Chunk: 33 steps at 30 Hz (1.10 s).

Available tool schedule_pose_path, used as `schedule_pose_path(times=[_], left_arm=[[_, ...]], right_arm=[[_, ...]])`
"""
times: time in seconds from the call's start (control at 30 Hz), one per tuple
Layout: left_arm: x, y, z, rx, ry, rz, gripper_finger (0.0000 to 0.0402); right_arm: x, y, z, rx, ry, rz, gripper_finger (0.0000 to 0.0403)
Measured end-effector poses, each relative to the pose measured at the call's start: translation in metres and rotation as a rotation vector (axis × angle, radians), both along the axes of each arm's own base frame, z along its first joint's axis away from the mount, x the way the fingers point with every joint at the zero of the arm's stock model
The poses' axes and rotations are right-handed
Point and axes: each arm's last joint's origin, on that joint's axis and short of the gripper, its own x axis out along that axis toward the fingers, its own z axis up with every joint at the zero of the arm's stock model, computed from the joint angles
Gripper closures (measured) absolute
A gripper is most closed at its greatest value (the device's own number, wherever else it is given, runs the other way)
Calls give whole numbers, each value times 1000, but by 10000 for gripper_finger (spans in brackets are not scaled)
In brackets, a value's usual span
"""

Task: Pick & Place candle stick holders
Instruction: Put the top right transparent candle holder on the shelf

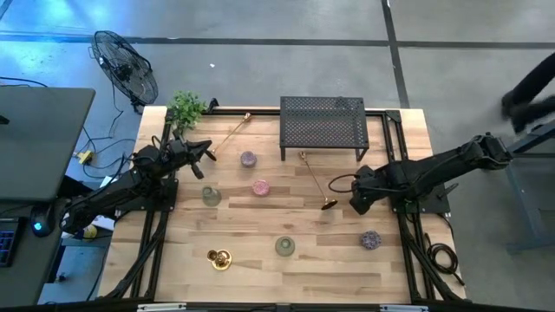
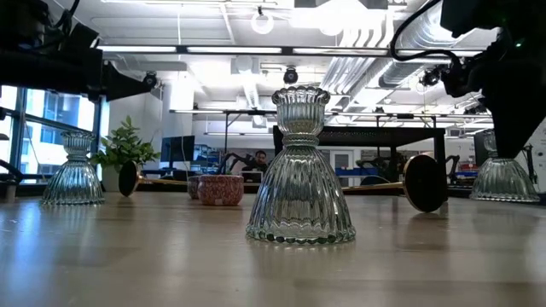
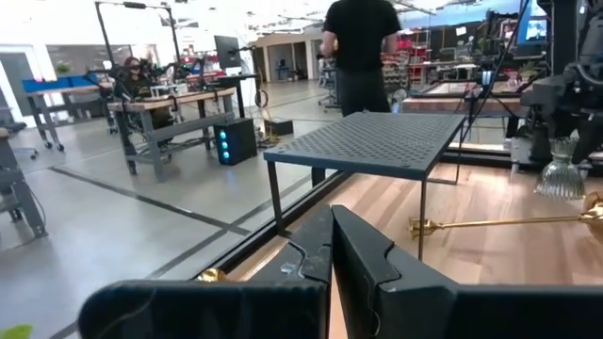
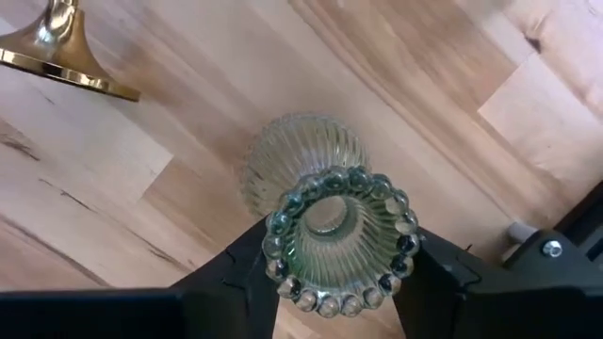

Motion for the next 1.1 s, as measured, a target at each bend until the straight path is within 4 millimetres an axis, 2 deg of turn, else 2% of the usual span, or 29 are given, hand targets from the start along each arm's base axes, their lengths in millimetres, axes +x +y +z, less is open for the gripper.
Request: schedule_pose_path(times=[0.27,0.67,0.83,0.97,1.1], left_arm=[[0,0,3,21,-20,2,401],[-1,0,7,75,-31,9,401],[-1,0,6,74,-29,9,401],[-1,0,6,73,-29,8,401],[-1,0,6,70,-30,7,401]], right_arm=[[1,0,0,-24,-14,-3,220],[7,-9,1,-89,-66,-44,210],[8,-13,1,-106,-79,-54,178],[9,-15,-6,-113,-88,-52,150],[9,-16,-11,-106,-104,-42,153]])
